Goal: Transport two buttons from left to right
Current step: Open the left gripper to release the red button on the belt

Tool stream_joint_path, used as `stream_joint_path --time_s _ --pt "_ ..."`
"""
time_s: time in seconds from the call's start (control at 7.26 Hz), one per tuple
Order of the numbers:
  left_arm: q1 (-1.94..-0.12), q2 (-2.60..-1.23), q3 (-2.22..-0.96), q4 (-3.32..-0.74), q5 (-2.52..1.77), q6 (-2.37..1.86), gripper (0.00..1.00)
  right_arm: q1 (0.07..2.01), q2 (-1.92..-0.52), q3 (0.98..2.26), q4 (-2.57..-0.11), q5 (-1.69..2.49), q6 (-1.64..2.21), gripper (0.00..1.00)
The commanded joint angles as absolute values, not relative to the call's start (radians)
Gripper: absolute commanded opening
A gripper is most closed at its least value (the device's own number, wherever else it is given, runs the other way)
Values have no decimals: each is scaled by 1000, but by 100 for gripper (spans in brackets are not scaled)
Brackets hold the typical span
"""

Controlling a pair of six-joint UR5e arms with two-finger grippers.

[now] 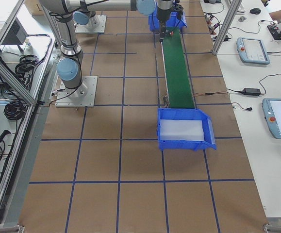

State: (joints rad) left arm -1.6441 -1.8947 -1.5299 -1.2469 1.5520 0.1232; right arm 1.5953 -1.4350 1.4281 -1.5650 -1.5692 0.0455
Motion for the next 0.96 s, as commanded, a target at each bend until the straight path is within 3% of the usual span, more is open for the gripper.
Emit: stream_joint_path --time_s 0.0,0.28,0.83 --pt "-1576 -1800 -1580 -1336 1551 228 94 1595 -1436 1428 -1566 -1569 46 100" --pt "-1507 -1749 -1659 -1336 1557 380 94 1595 -1436 1428 -1566 -1568 48 100" --pt "-1476 -1753 -1672 -1332 1562 752 94 1595 -1434 1428 -1566 -1568 48 100"
